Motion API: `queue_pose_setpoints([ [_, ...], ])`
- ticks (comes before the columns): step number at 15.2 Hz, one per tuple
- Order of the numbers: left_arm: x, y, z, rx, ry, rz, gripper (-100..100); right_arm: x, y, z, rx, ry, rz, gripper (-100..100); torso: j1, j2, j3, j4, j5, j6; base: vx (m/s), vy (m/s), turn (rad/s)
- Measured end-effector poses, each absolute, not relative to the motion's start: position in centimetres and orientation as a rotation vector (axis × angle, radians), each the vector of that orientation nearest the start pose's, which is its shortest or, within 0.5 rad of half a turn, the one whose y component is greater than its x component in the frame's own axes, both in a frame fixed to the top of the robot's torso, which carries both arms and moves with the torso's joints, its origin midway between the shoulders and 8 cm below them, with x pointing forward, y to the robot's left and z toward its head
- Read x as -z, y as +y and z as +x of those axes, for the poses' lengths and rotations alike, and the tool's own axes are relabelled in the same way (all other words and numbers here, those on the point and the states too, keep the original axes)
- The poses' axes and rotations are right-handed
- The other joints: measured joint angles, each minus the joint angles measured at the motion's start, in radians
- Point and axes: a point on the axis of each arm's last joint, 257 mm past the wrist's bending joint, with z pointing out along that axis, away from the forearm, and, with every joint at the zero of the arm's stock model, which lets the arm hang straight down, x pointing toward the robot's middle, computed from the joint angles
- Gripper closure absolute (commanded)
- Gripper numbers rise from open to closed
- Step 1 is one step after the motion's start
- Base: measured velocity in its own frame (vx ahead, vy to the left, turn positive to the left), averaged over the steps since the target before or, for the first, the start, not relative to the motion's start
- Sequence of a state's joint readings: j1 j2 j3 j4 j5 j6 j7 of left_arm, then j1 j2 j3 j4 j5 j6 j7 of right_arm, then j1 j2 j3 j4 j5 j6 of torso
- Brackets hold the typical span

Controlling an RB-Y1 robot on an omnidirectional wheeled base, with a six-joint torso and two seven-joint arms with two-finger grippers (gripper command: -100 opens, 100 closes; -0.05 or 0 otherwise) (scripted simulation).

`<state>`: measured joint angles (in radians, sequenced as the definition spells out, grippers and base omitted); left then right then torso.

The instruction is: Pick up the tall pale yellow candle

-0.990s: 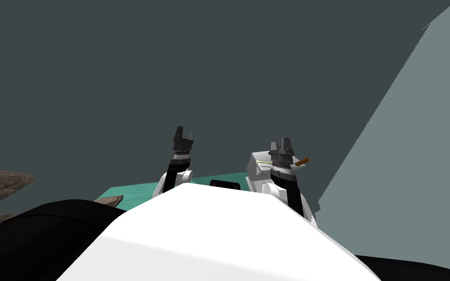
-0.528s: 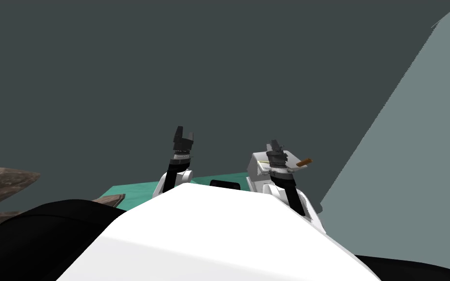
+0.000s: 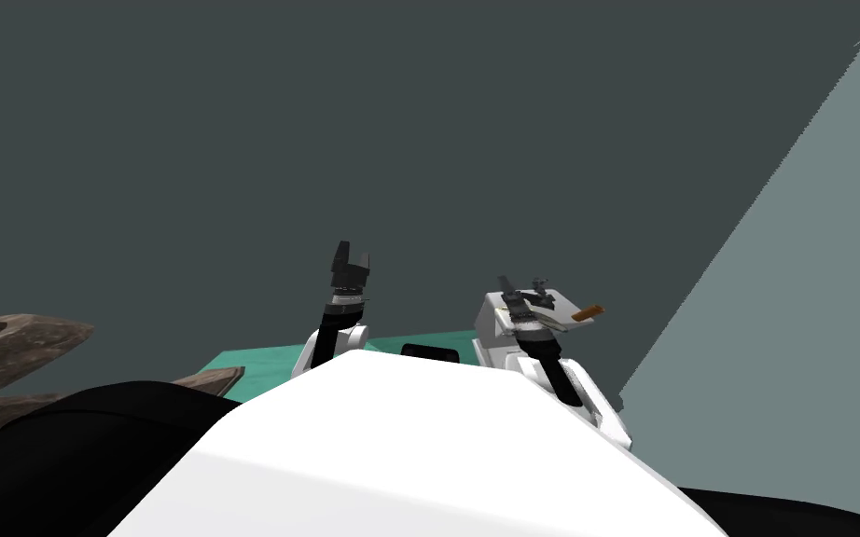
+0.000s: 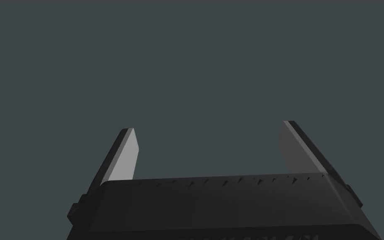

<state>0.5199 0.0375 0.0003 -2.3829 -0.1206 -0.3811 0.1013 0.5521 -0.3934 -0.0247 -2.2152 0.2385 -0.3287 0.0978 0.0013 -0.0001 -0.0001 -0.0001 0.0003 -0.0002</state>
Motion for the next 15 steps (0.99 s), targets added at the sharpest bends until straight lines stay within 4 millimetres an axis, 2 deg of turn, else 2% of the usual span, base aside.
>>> queue_pose_setpoints([
  [6,-3.9,26.5,34.4,1.296,0.706,-0.629,0,12.2,-26.2,37.8,-0.713,1.413,0.189,-100,0.0,0.0,0.0,0.0,0.0,0.0,-0.001,0.027,0.034],
  [9,-3.9,26.5,34.4,1.296,0.706,-0.629,0,13.9,-26.4,37.9,-0.634,1.477,0.117,-100,0.0,0.0,0.0,0.0,0.0,0.0,0.0,0.021,0.024],
  [15,-3.9,26.5,34.4,1.296,0.706,-0.629,0,18.3,-27.8,37.8,-0.456,1.604,-0.038,-100,0.0,0.0,0.0,0.0,0.0,0.0,0.0,0.027,0.033],
])
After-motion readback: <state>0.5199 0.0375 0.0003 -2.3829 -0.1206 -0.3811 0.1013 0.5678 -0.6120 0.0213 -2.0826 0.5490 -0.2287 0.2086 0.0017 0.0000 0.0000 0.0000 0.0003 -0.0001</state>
